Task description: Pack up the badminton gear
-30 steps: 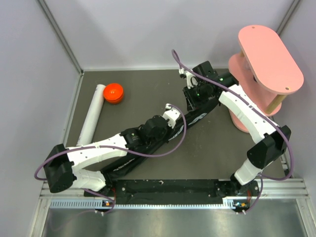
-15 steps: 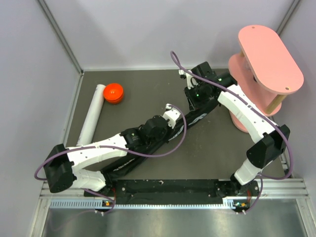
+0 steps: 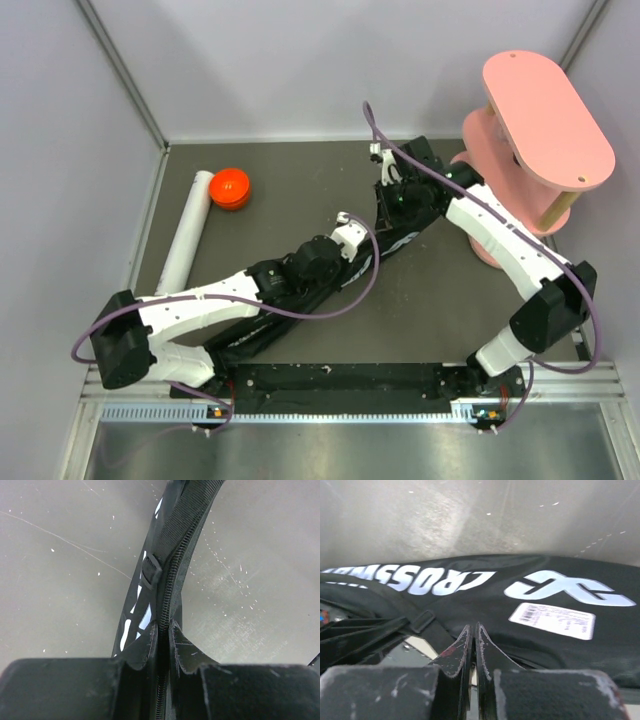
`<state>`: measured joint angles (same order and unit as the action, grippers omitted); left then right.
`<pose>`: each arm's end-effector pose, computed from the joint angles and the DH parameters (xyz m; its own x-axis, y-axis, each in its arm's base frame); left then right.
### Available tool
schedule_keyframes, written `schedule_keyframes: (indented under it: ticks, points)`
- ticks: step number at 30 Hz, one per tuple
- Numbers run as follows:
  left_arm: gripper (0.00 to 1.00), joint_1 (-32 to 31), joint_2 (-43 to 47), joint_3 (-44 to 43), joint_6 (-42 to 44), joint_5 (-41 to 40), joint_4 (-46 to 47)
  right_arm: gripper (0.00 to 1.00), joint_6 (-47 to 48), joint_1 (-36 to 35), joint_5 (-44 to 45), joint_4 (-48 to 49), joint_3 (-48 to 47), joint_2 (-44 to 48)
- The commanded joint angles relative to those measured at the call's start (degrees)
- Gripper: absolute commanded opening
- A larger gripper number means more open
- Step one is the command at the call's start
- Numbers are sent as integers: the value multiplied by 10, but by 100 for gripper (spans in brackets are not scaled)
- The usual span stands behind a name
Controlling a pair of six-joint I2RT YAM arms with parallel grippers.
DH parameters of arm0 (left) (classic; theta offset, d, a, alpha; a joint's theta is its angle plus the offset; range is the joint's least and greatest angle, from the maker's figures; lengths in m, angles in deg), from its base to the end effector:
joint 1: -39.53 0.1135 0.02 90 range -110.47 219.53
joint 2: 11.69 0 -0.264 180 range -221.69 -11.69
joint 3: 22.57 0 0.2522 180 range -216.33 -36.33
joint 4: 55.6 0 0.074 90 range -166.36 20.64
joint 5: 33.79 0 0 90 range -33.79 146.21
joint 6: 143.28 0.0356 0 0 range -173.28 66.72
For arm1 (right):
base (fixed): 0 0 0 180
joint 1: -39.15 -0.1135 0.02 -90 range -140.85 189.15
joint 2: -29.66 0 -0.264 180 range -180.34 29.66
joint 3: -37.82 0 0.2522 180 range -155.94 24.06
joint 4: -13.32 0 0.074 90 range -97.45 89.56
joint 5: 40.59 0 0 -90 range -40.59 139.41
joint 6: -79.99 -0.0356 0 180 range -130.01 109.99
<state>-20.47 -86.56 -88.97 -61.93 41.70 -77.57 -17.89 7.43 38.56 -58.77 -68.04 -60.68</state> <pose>0.1548 -0.2502 0.2762 -0.3603 0.3328 -0.8714 0.6840 0.7295 -0.0042 0.2726 0.1764 0.3540 -0.7861 -0.3276 -0.5242 -0.5015 0.8337 0.2311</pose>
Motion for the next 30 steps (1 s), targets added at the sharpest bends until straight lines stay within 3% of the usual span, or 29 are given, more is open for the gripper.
schedule_keyframes:
  ticks: [1, 5, 8, 14, 15, 17, 18, 21, 26, 30]
  points:
    - [0, -1, -13, -26, -3, -23, 41, 0, -162, -36, -81, 148, 84, 63]
    - [0, -1, -17, -30, -9, -19, 58, 0, -293, -96, -2, 302, 165, 98]
    - [0, 0, -12, -31, -15, -9, 66, 0, -350, -115, -15, 396, 217, 102]
    - [0, -1, 12, 1, -17, -1, 94, 0, -333, -101, -16, 414, 213, 130]
    - [0, -1, 17, 7, -17, 0, 100, 8, -326, -96, -22, 412, 212, 136]
    - [0, -1, 20, 17, -24, -2, 103, 44, -303, -67, -23, 380, 205, 147]
    - [0, -1, 22, 20, -29, -3, 101, 56, -293, -55, -23, 359, 194, 159]
    - [0, 0, 26, 29, -34, -3, 101, 74, -270, -14, 6, 297, 203, 211]
    - [0, 0, 23, 20, -34, 17, 99, 95, -307, 1, 126, 190, 215, 263]
    - [0, 0, 23, 13, -37, 33, 89, 95, -369, 25, 144, 181, 276, 297]
